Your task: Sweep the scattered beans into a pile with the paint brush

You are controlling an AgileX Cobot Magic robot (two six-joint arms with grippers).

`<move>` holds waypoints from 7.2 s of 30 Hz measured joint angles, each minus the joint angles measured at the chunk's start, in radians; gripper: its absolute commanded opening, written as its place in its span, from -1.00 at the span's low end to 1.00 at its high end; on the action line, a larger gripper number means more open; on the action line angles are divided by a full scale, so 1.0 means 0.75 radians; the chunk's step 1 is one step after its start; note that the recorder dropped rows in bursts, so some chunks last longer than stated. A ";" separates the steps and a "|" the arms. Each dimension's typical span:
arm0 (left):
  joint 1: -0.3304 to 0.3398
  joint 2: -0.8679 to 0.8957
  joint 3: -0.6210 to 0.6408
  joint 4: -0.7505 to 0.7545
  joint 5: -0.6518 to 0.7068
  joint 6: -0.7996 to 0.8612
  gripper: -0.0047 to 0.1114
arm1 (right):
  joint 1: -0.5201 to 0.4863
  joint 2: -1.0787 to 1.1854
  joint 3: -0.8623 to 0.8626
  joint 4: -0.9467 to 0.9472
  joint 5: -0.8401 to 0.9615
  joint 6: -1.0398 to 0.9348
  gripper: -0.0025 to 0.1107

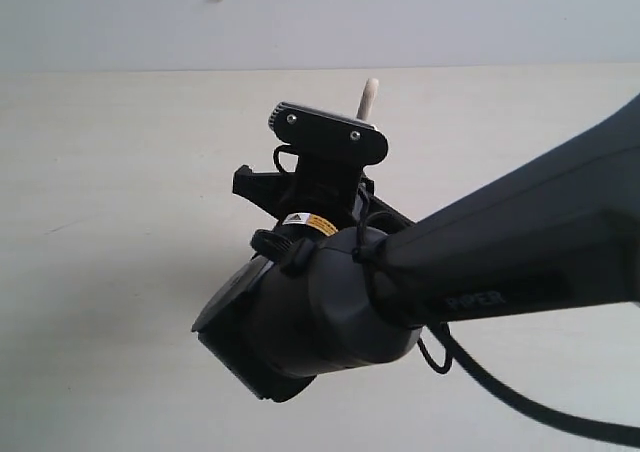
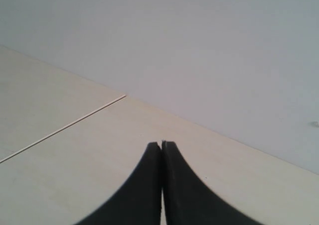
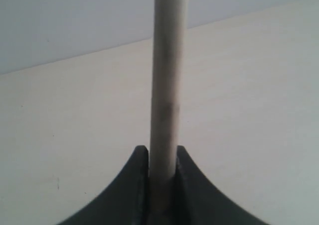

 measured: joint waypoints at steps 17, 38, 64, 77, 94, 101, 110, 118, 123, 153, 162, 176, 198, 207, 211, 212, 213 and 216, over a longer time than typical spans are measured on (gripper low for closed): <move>0.000 0.000 0.000 0.000 0.000 0.000 -0.92 | 0.030 -0.370 0.000 -0.203 0.073 -1.073 -0.96; 0.000 0.000 0.000 0.000 0.000 0.000 -0.92 | -0.707 -0.587 0.280 -0.144 2.873 -1.947 -0.96; 0.000 0.000 0.000 0.000 0.000 0.000 -0.92 | -0.945 0.035 0.134 -0.065 3.173 -1.996 -0.96; 0.000 0.000 0.000 0.000 0.000 0.000 -0.92 | -0.945 0.063 0.045 0.000 3.022 -1.996 -0.96; 0.000 0.000 0.000 0.000 0.000 0.000 -0.92 | -0.945 0.065 -0.045 0.026 2.993 -1.996 -0.96; 0.000 0.000 0.000 0.000 0.000 0.000 -0.92 | -0.945 -0.029 -0.045 0.005 3.079 -1.996 -0.96; 0.000 0.000 0.000 0.000 0.000 0.000 -0.92 | -0.945 -0.218 -0.045 -0.264 3.210 -1.845 -0.96; 0.000 0.000 0.000 0.000 0.000 0.000 -0.92 | -0.945 -0.216 -0.037 -0.364 3.099 -1.797 -0.96; 0.000 0.000 0.000 0.000 0.000 0.000 -0.92 | -0.945 -0.228 -0.037 -0.130 2.748 -1.934 -0.96; 0.000 0.000 0.000 0.000 0.000 0.000 -0.92 | -1.041 0.215 -0.565 -0.179 2.705 -1.996 -0.96; 0.000 0.000 0.000 0.000 0.000 0.000 -0.92 | -1.220 0.370 -0.573 -0.079 3.138 -1.996 -0.96; 0.000 0.000 0.000 0.000 0.000 0.000 -0.92 | -1.222 0.396 -0.573 -0.077 3.207 -1.946 -0.96; 0.000 0.000 0.000 0.000 0.000 0.000 -0.92 | -1.217 0.312 -0.573 -0.069 3.112 -1.884 -0.96; 0.000 0.000 0.000 0.000 0.000 0.000 -0.92 | -1.214 0.186 -0.573 -0.069 2.855 -1.841 -0.96; 0.000 0.000 0.000 0.000 0.000 0.000 -0.92 | -1.214 0.070 -0.573 -0.115 2.572 -1.658 -0.96; 0.000 0.000 0.000 0.000 0.000 0.000 -0.92 | -1.214 0.036 -0.573 -0.149 2.483 -1.569 -0.96; 0.000 0.000 0.000 0.000 0.000 0.000 -0.92 | -1.214 0.003 -0.573 -0.202 2.389 -1.456 -0.96; 0.000 0.000 0.000 0.000 0.000 0.000 -0.92 | -1.214 -0.137 -0.573 -0.740 2.127 -0.687 -0.96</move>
